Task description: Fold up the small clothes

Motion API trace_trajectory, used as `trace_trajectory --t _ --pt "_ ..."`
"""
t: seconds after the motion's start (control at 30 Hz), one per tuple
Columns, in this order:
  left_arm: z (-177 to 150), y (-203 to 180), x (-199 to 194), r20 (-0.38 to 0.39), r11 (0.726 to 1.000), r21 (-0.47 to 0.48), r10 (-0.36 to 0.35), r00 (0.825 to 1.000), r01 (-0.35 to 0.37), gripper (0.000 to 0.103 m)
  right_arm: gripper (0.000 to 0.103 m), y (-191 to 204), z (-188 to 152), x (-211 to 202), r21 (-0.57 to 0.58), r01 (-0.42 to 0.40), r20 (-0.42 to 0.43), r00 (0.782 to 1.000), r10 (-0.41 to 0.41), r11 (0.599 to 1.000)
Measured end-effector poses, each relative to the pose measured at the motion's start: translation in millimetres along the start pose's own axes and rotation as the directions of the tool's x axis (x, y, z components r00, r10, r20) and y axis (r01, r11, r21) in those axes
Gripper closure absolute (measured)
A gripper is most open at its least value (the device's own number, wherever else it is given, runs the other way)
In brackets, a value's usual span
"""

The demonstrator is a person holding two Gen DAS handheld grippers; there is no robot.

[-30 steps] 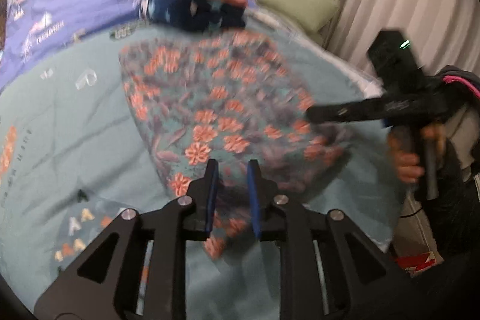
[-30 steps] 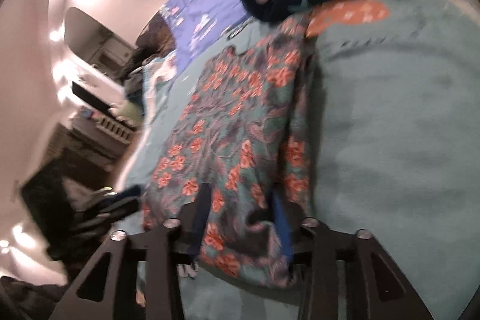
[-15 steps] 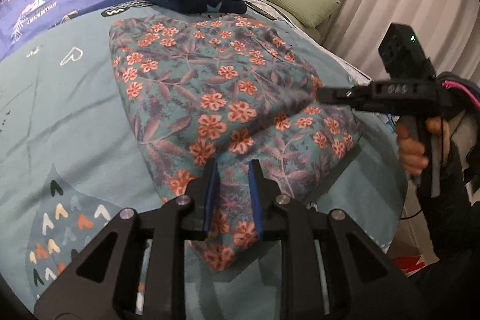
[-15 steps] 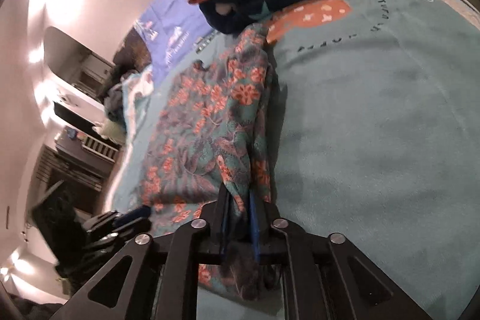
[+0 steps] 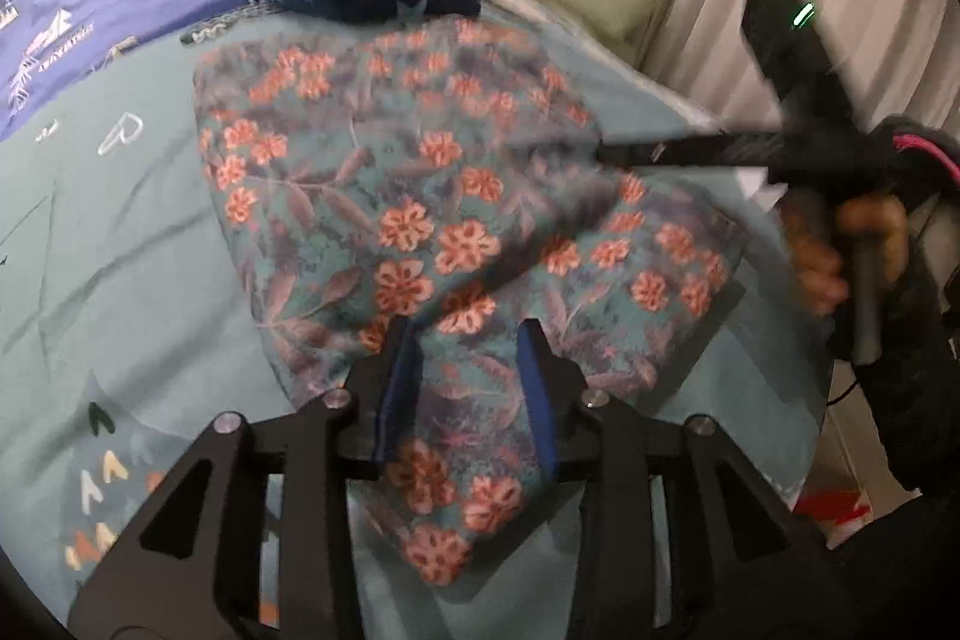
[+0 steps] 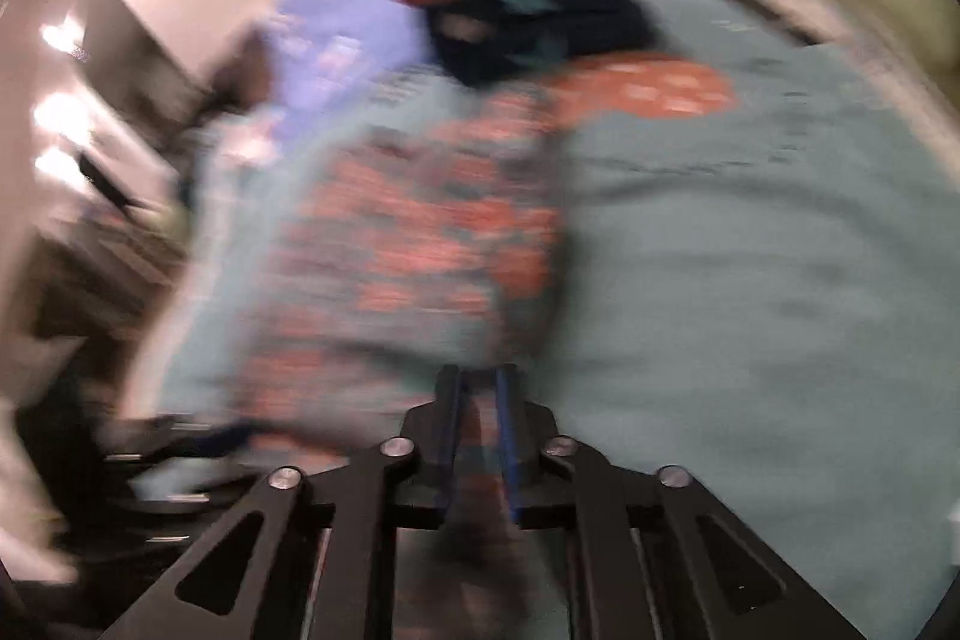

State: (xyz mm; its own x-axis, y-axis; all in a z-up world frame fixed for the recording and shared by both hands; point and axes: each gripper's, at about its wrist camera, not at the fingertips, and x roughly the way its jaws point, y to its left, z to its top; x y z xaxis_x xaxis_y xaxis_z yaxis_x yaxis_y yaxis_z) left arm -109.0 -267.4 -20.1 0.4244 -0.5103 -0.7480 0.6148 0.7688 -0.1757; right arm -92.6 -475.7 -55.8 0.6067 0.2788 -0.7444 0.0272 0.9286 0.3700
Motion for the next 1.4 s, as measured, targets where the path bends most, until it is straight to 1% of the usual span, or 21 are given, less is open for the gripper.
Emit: trace_trajectory --t 0.07,0.13,0.2,0.27,0.33,0.43,0.5,0.53,0.57,0.6,0.63,0.67,0.83,1.0,1.07,1.13,1.2,1.27,1.33,1.37,1.4 --pt "4 -1 -8 -0.004 1.0 -0.009 0.001 1.0 -0.001 0.065 0.082 1 4 -10 -0.003 0.041 0.028 0.999 -0.041 0.999" --pt "15 -2 -24 0.037 1.0 -0.016 -0.024 0.999 0.025 0.065 0.082 8 11 -25 -0.018 -0.017 0.088 0.996 0.018 1.0" --pt "29 -1 -41 0.107 0.998 -0.016 -0.063 0.992 0.065 0.065 0.082 21 22 -39 -0.064 -0.091 0.138 0.985 0.099 0.994" --pt "38 0 -47 0.145 0.992 -0.015 -0.121 0.982 0.124 0.054 0.082 30 29 -42 -0.093 -0.15 0.138 0.977 0.162 0.984" --pt "44 -2 -40 0.145 0.988 -0.028 -0.146 0.979 0.152 0.054 0.083 35 38 -30 -0.102 -0.167 0.115 0.977 0.178 0.981" --pt "42 -12 -16 0.074 0.983 -0.007 -0.18 0.981 0.181 0.054 0.087 29 50 6 -0.106 -0.056 0.059 0.996 0.063 0.993" --pt "34 -22 10 -0.007 0.982 0.013 -0.19 0.982 0.19 0.054 0.096 17 50 35 -0.085 0.028 -0.01 1.0 -0.029 0.996" --pt "28 -28 26 -0.059 0.988 0.025 -0.149 0.987 0.151 0.054 0.098 14 50 43 -0.071 0.04 -0.023 0.999 -0.042 0.997" --pt "23 -34 32 -0.057 0.992 0.053 -0.11 0.992 0.113 0.053 0.098 12 50 42 -0.059 0.029 -0.01 1.0 -0.029 0.998" --pt "19 -42 29 -0.022 0.992 0.103 -0.078 0.997 0.08 0.053 0.098 13 49 37 -0.067 0.027 0.003 1.0 -0.026 0.997" --pt "19 -50 25 -0.015 0.988 0.148 -0.049 0.999 0.051 0.053 0.097 15 48 31 -0.081 0.029 0.011 1.0 -0.028 0.996" --pt "21 -53 22 -0.017 0.986 0.161 -0.037 0.999 0.039 0.053 0.096 15 49 27 -0.086 0.027 0.019 0.999 -0.026 0.996" --pt "33 -60 3 0.018 0.981 0.193 -0.017 1.0 0.013 0.053 0.094 15 55 2 -0.091 0.003 0.063 0.998 0.003 0.996" --pt "44 -54 -3 0.046 0.983 0.184 -0.014 0.999 0.005 0.052 0.094 18 63 -7 -0.11 0.007 0.083 0.997 0.002 0.994" --pt "52 -44 -5 0.064 0.984 0.177 0.018 0.998 -0.029 0.049 0.094 14 69 -5 -0.097 0.003 0.086 0.996 0.005 0.995" --pt "62 -25 -10 0.093 0.986 0.14 0.082 0.992 -0.094 0.044 0.094 13 74 -4 -0.087 -0.022 0.084 0.996 0.03 0.996" --pt "74 -2 -11 0.107 0.987 0.086 0.124 0.986 -0.133 0.043 0.094 14 81 -1 -0.096 -0.054 0.081 0.995 0.062 0.994" --pt "86 20 -9 0.123 0.98 0.05 0.187 0.975 -0.194 0.043 0.094 18 91 7 -0.11 -0.077 0.075 0.994 0.085 0.991" --pt "99 37 0 0.13 0.966 0.06 0.242 0.962 -0.251 0.043 0.094 22 103 19 -0.122 -0.103 0.052 0.993 0.11 0.987" --pt "104 43 4 0.128 0.966 0.058 0.245 0.961 -0.254 0.043 0.094 23 109 27 -0.125 -0.111 0.037 0.993 0.116 0.986" --pt "111 54 12 0.12 0.971 0.048 0.225 0.967 -0.233 0.043 0.094 24 115 36 -0.128 -0.11 0.022 0.993 0.113 0.986"
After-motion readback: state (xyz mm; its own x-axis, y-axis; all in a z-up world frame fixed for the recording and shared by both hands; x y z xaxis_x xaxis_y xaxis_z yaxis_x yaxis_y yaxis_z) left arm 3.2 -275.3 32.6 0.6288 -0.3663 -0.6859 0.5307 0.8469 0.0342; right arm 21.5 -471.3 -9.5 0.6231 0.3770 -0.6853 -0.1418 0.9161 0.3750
